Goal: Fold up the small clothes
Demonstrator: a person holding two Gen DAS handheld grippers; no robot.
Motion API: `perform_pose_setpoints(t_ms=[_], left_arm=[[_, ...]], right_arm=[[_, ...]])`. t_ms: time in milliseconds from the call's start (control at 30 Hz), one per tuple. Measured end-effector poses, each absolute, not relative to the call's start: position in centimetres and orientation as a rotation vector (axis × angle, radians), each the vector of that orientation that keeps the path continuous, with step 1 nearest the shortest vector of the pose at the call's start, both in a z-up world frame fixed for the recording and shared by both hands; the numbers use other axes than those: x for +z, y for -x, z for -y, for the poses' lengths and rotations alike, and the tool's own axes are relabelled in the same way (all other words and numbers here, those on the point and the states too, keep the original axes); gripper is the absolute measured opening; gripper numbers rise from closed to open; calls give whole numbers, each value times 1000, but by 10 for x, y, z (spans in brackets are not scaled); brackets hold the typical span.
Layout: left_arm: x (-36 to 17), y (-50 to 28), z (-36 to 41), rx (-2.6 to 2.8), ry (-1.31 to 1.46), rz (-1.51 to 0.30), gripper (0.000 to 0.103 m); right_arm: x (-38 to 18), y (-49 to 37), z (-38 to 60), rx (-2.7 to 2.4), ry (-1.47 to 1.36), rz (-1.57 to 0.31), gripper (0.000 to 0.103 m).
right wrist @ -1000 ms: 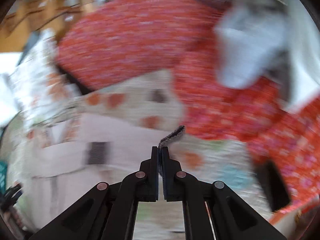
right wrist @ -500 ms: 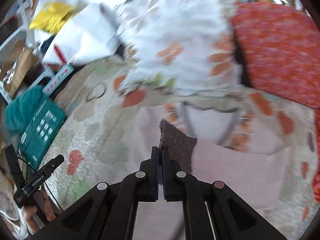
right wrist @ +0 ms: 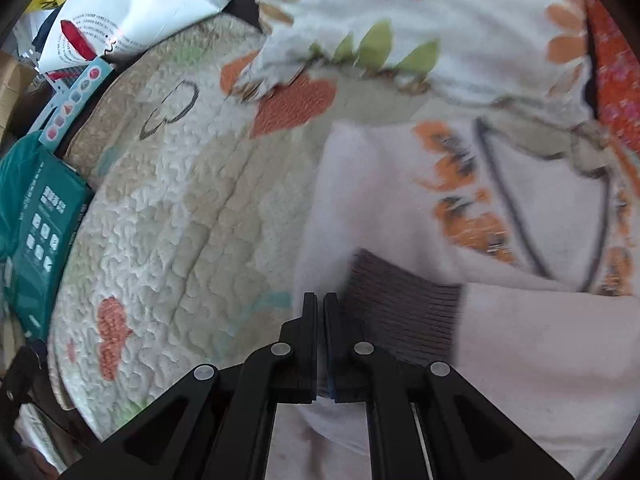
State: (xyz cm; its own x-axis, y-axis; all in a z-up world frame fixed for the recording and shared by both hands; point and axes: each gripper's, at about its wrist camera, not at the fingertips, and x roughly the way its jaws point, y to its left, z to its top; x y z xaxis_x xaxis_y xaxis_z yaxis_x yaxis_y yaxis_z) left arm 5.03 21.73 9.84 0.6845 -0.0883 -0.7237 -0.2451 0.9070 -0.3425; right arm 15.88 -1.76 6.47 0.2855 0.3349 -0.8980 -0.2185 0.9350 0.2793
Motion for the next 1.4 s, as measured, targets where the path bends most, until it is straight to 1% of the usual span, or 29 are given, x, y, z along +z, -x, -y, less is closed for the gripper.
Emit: perform_pose_setpoints(t_ms=[67, 100, 133, 167, 200, 233, 367, 433, 600, 733, 767, 800, 900, 1000, 1167, 1400], left_arm=[[97, -52, -216, 100, 426, -820, 75], [97, -53, -215, 104, 419, -820, 75], [96, -53, -214, 106, 414, -821, 75], [96, -54, -213, 105, 412, -823, 75], [95, -54, -212, 100, 412, -827, 75], [93, -55, -209, 94, 411, -835, 75], [89, -56, -198, 77, 392, -853, 75], [87, -56, -189, 67, 365, -860, 75], [75, -52, -160, 17, 293, -907, 75], [59, -48, -134, -41, 243, -956, 76], [55, -47, -126, -61, 238, -966, 76], [53, -46, -120, -73, 235, -968, 76], [54, -49, -102, -133, 230, -953, 76], [65, -66, -79, -185, 216, -904, 76], [69, -103, -46, -193, 119, -855, 76], [15, -151, -46, -89, 51, -1048, 76]], right_arm=[[70, -160, 13, 406, -131, -1215, 4], [77, -158, 13, 436, -148, -1188, 9], [86, -155, 14, 468, -162, -1165, 20], [94, -152, 16, 482, -162, -1146, 27], [104, -146, 22, 479, -150, -1121, 37], [109, -143, 28, 474, -141, -1105, 39], [123, -129, 76, 392, -125, -1099, 39], [124, -119, 119, 320, -151, -1115, 39], [118, -77, 231, 97, -187, -1138, 39], [101, -36, 313, -42, -293, -1154, 38], [95, -26, 328, -59, -324, -1158, 36], [91, -17, 339, -68, -347, -1150, 28], [92, 1, 353, -72, -375, -1081, 27], [102, -2, 347, -33, -395, -1012, 27], [94, -32, 322, 17, -396, -1014, 27], [55, -70, 312, 59, -454, -1051, 26]])
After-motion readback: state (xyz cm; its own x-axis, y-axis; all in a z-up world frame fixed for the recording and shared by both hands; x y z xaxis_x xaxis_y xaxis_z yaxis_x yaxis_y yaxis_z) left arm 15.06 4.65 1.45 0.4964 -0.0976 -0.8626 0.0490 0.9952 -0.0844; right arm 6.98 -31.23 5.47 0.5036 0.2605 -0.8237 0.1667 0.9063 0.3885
